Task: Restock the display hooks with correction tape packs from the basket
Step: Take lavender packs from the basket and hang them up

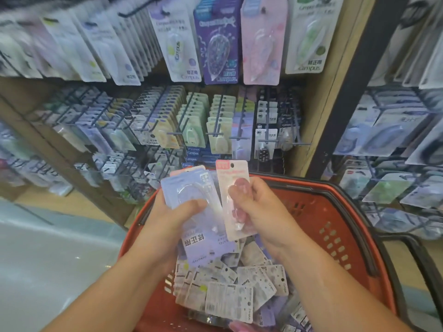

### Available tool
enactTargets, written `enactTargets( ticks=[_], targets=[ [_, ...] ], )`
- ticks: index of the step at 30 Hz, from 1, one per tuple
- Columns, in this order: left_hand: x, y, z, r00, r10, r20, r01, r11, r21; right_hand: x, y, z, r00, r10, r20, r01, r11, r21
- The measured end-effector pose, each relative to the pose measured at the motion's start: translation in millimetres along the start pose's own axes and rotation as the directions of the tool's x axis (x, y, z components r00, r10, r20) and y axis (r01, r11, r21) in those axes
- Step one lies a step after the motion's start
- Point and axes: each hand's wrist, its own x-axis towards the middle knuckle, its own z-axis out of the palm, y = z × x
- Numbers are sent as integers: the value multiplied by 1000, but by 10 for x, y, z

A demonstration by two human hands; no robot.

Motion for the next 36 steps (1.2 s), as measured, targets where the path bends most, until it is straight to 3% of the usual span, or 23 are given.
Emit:
enactTargets(
  ticks=[5, 8, 16, 21, 30, 36],
  targets=[
    [-91, 112, -70, 994, 51, -94, -58, 996, -73, 43, -86, 83, 991, -25, 129, 12, 995, 99],
    [-163, 206, -114, 992, 113, -60, -119, 987, -106, 51, -157, 170, 975, -8, 222, -19, 993, 119],
    [-204, 523, -518, 979, 196, -54, -203, 963, -175, 73, -453, 667, 962, -135, 239, 143, 989, -19],
    [-177, 798, -983, 959, 284, 18, -276, 941, -194, 146, -548, 1393, 947, -172, 272, 201, 976, -85],
    [-135, 1425, -2689, 940, 335, -56, -338, 907, -253, 459, -650, 3053, 943, -315, 109, 311, 949, 53],
    [-150, 2143, -3429, 898, 440, 20, -425, 877, -225, 602, -843, 3800, 913, -407, -35, 408, 912, 37]
  ],
)
